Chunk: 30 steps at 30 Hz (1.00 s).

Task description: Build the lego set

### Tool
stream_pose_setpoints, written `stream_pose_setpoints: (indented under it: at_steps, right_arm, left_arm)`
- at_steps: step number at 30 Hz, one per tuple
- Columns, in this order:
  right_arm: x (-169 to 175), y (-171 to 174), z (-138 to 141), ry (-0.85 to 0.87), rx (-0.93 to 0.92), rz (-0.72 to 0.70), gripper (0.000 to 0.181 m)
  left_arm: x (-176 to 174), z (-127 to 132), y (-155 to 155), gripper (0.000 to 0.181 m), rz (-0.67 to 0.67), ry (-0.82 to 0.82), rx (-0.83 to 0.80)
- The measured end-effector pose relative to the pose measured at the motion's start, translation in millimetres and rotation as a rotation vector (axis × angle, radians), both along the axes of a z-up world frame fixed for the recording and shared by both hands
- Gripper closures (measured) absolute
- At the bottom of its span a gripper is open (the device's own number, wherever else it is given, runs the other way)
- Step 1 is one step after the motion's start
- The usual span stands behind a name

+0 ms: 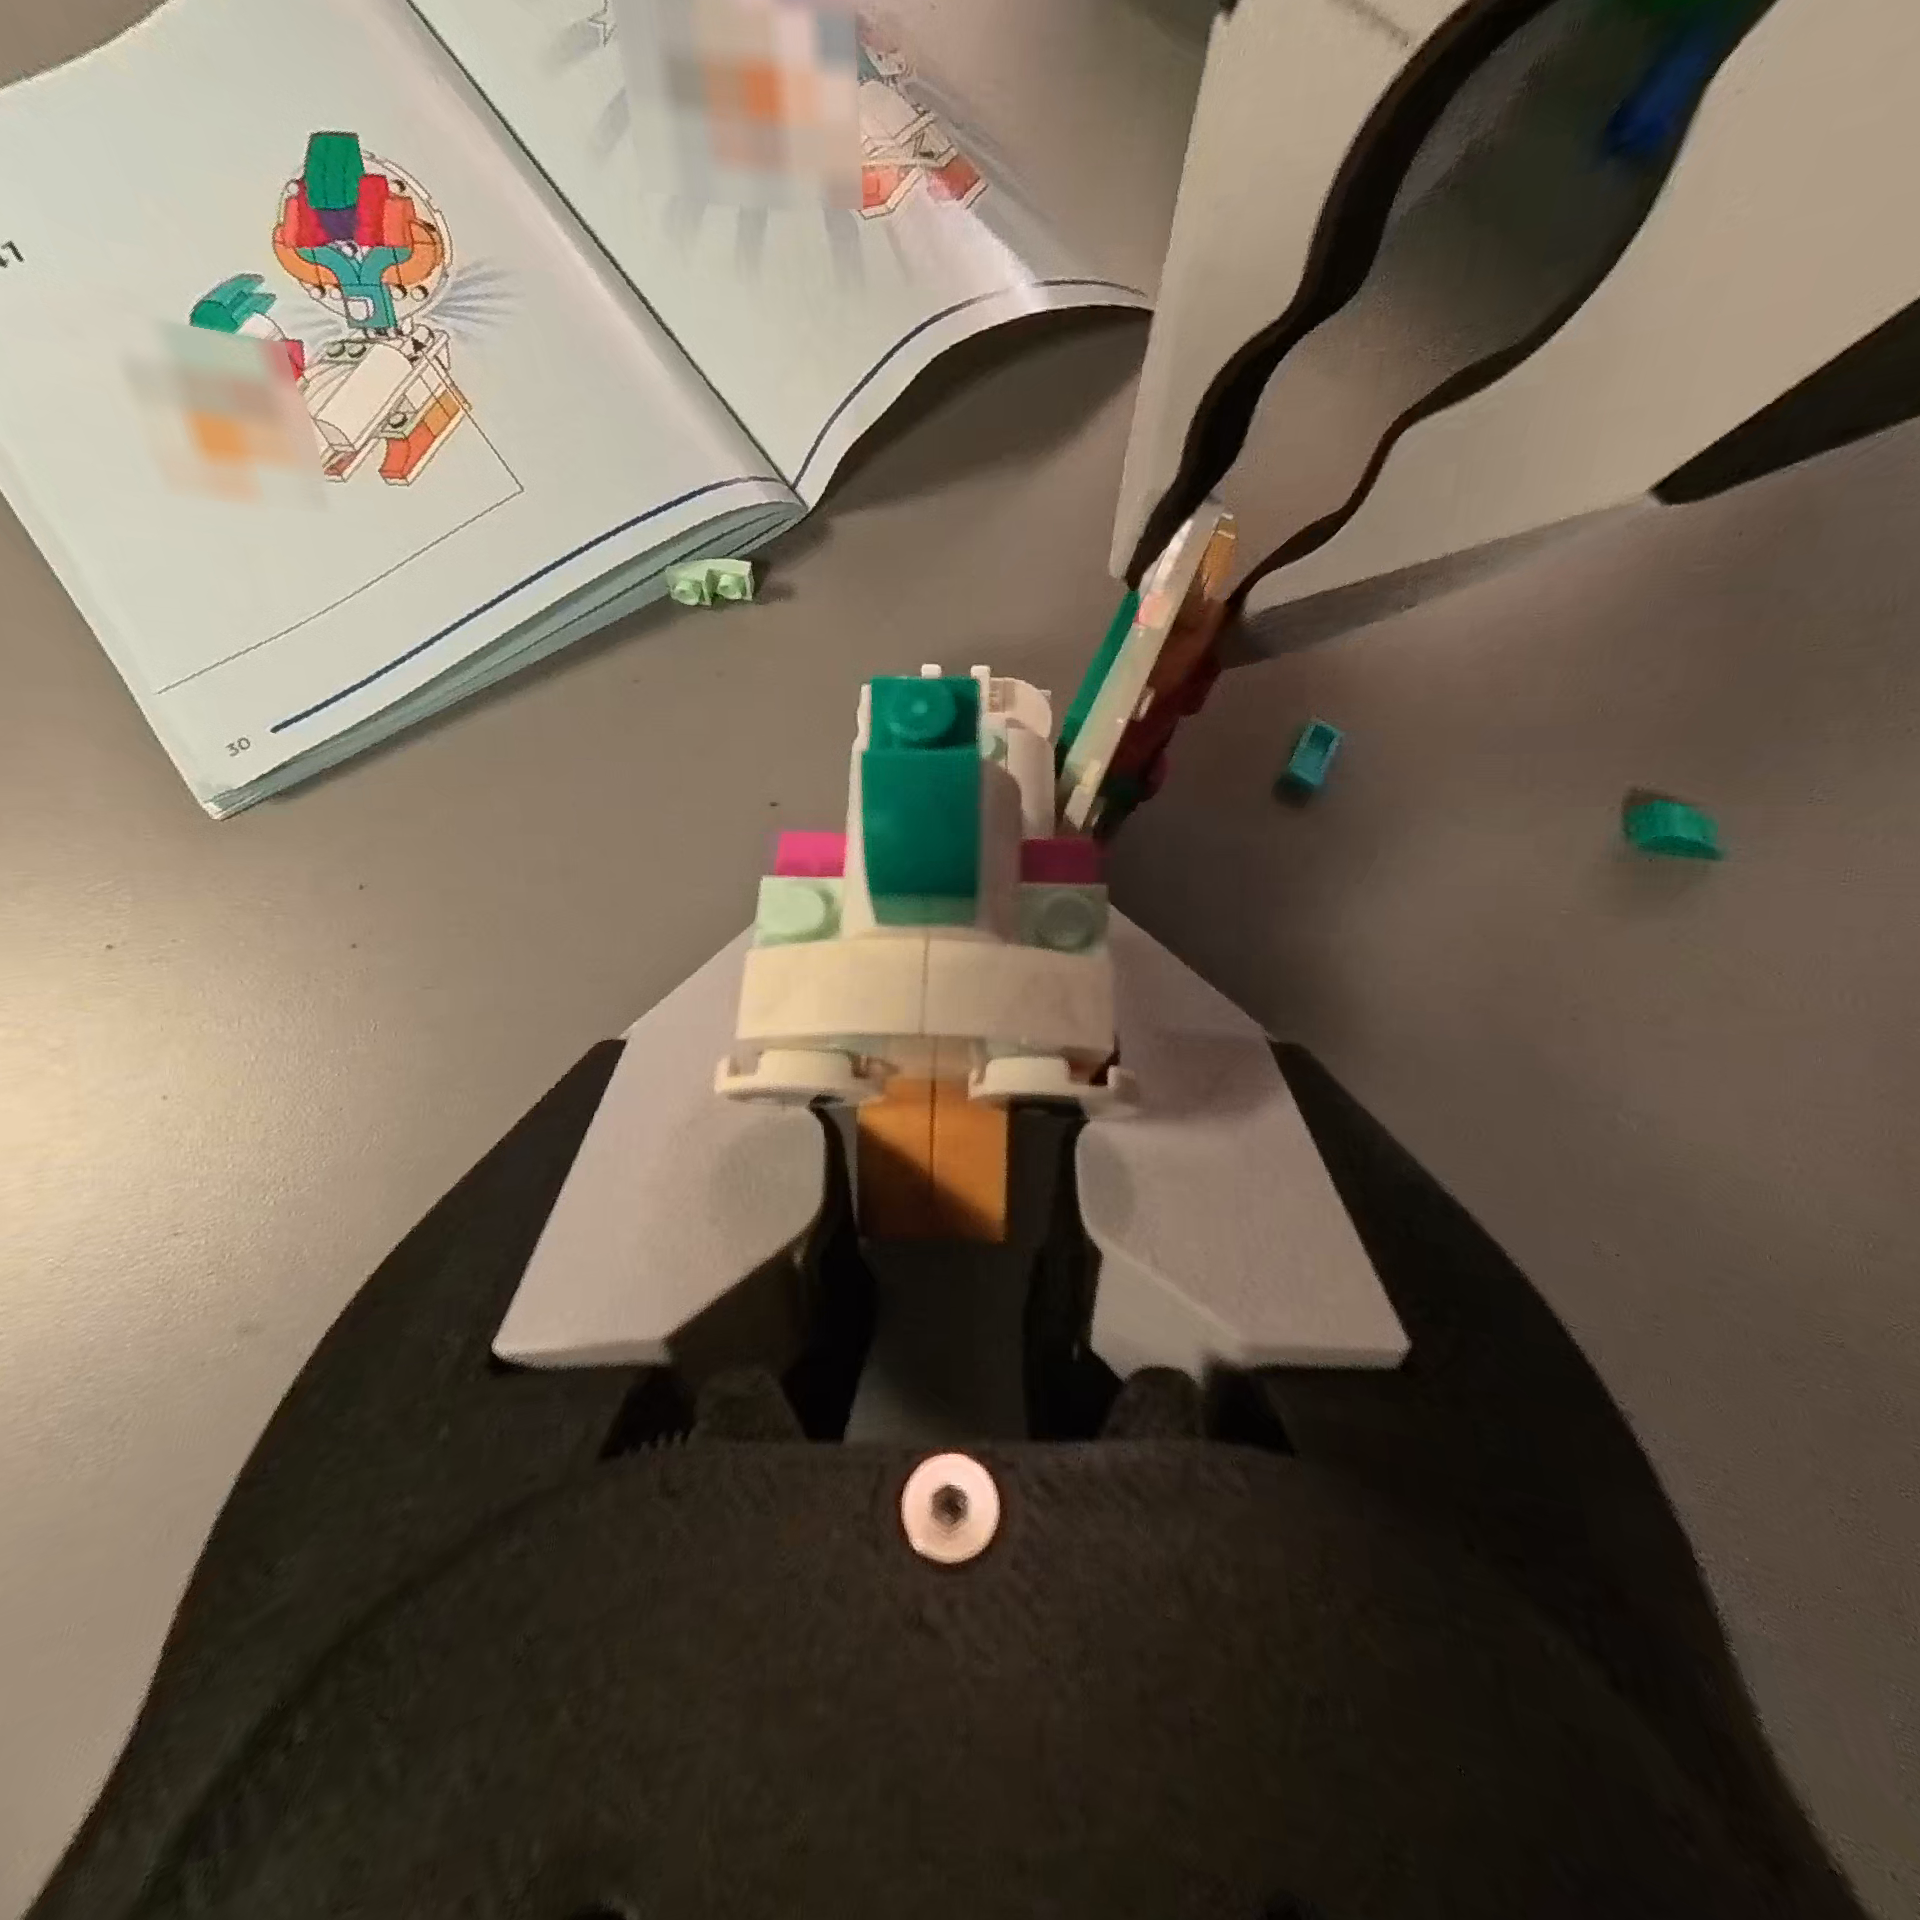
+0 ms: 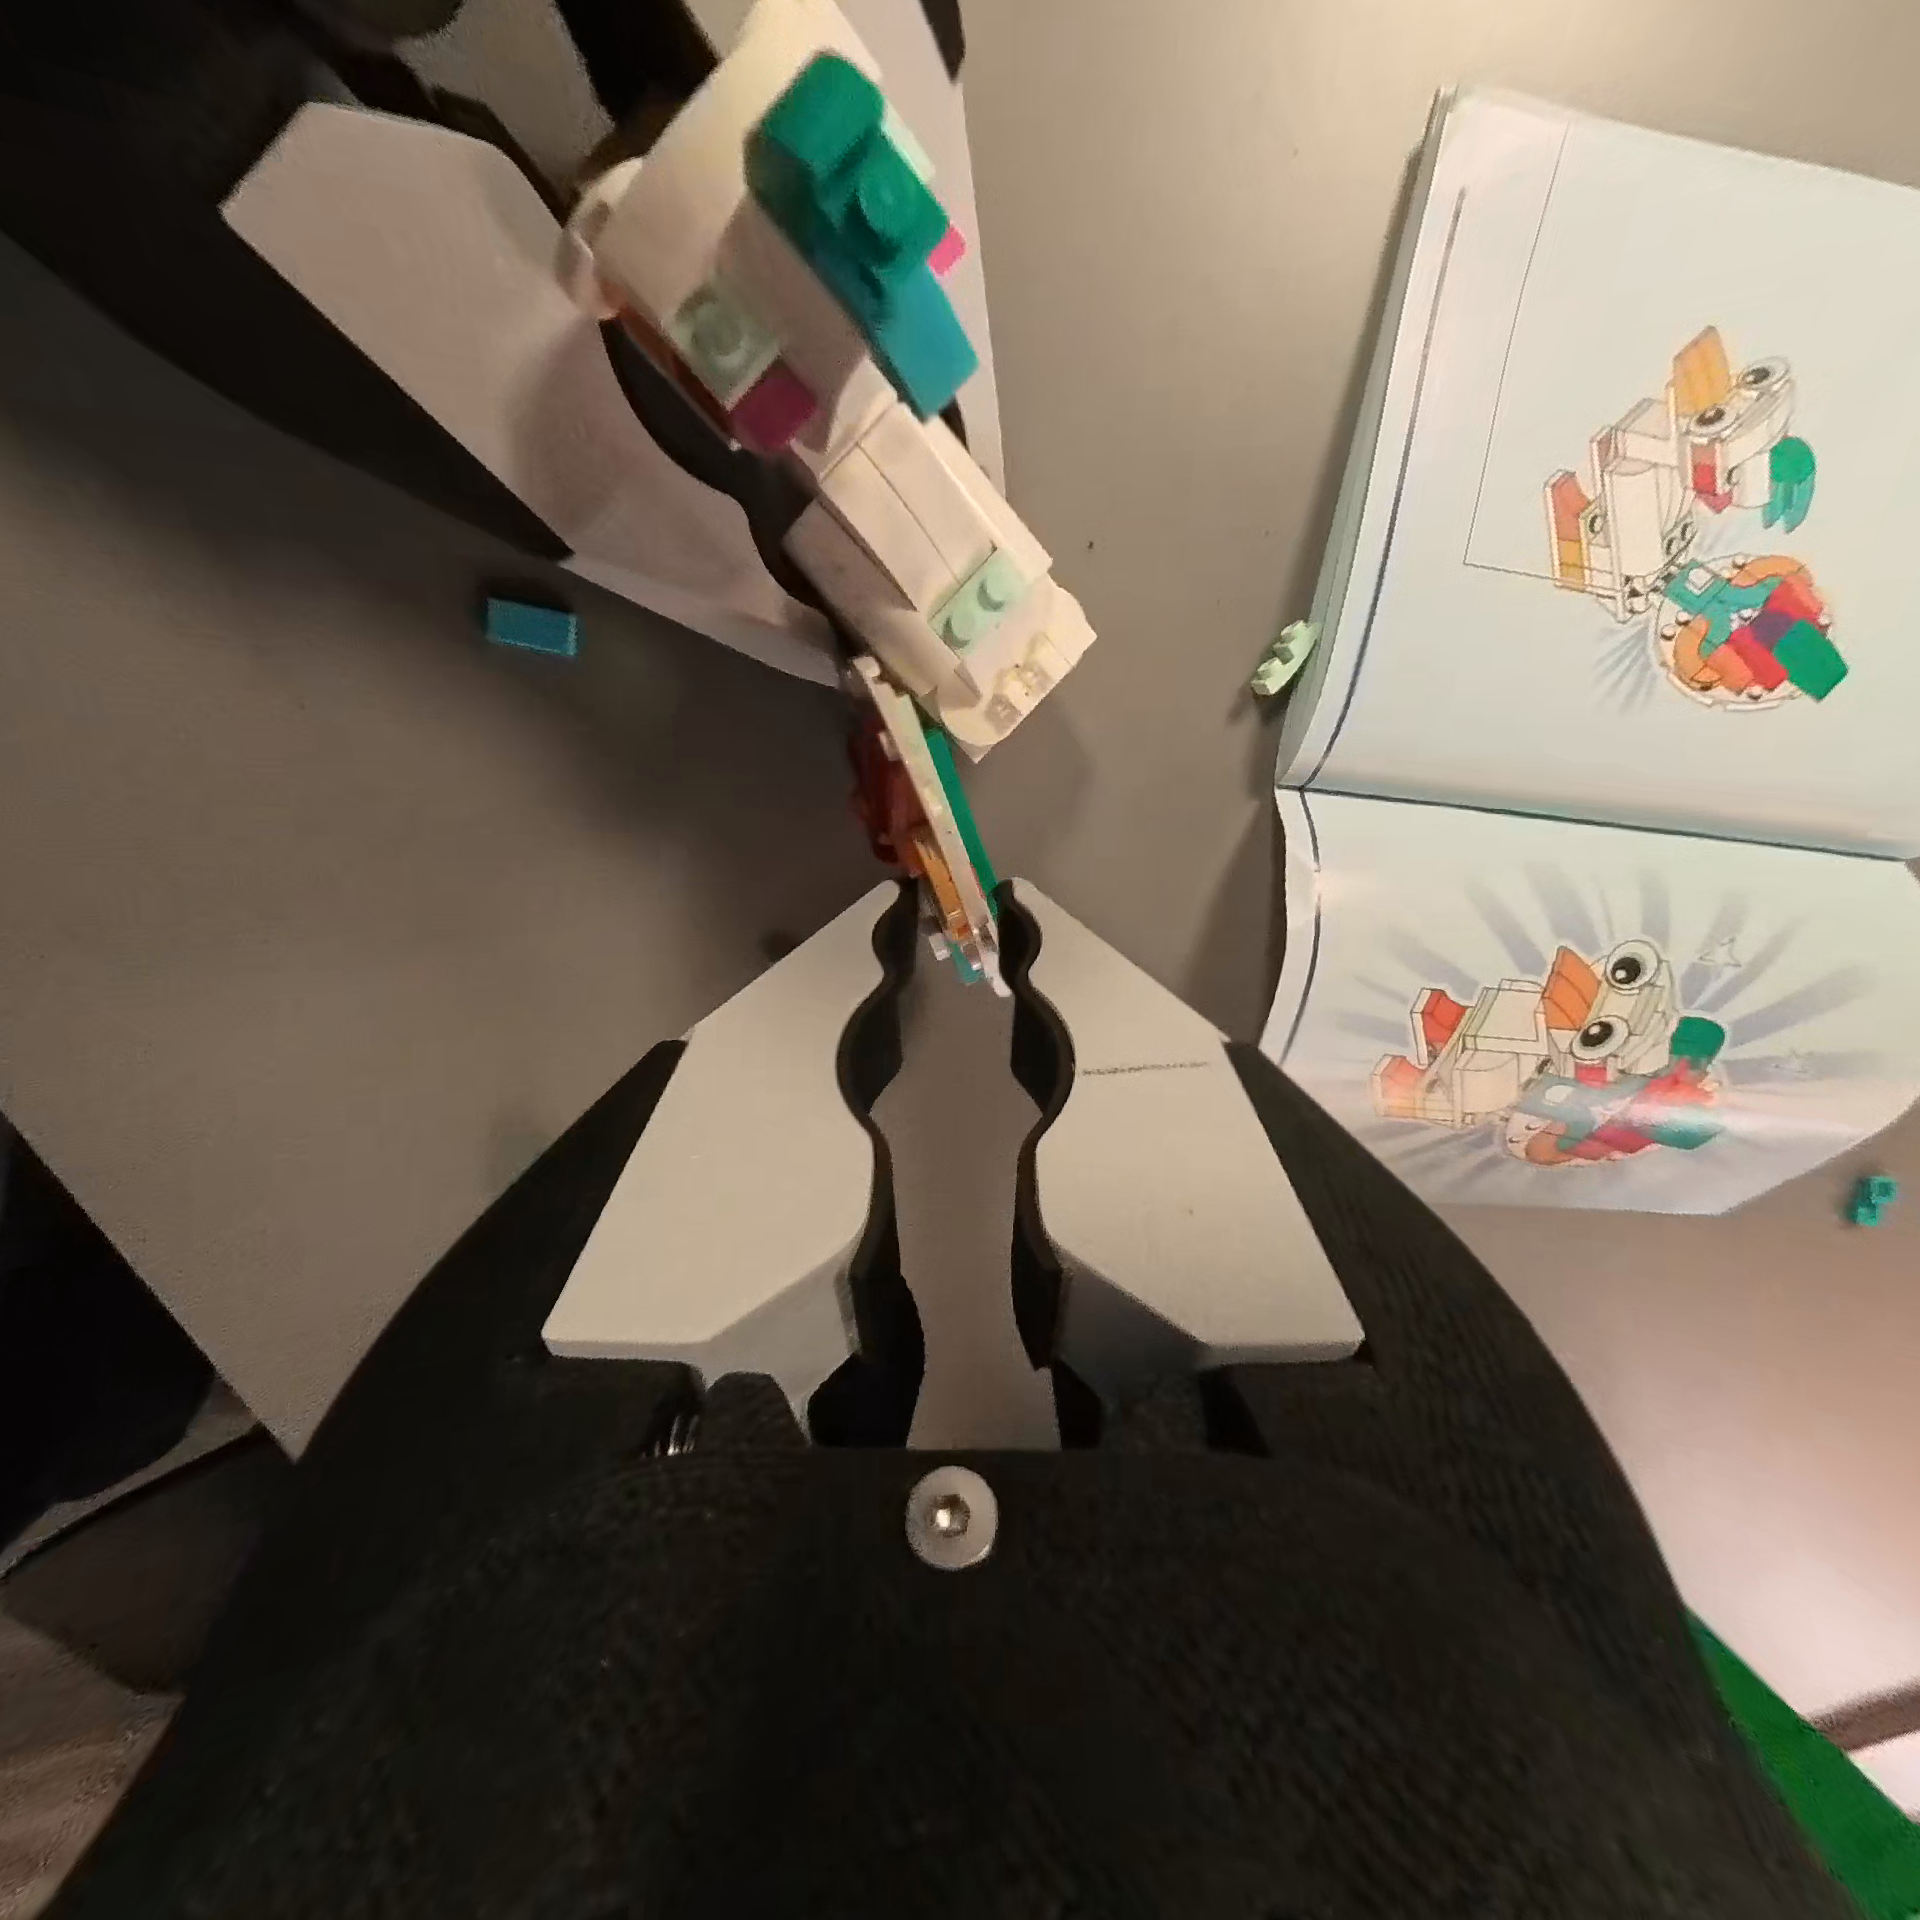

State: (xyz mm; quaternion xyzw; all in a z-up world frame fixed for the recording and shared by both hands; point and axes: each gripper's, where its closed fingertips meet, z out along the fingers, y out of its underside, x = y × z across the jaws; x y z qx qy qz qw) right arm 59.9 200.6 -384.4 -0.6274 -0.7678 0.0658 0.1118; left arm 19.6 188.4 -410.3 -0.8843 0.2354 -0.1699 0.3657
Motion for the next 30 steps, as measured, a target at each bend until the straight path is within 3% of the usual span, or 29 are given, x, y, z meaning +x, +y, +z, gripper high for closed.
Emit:
stream_pose_setpoints:
  at_steps: [14, 20, 30]
  right_arm:
    - [1, -5, -5, 0.005, 0.094, 0.115, 0.154]
    - [2, -1, -6, 0.045, 0.166, 0.208, 0.164]
    - [11, -12, -6, 0.322, 0.492, 0.281, 0.168]
  left_arm:
    - [3, -2, 3, 0.147, 0.013, 0.066, 0.058]
    - [3, -2, 4, 0.147, 0.015, 0.077, 0.072]
    - [8, -3, 3, 0.146, -0.002, 0.132, 0.115]
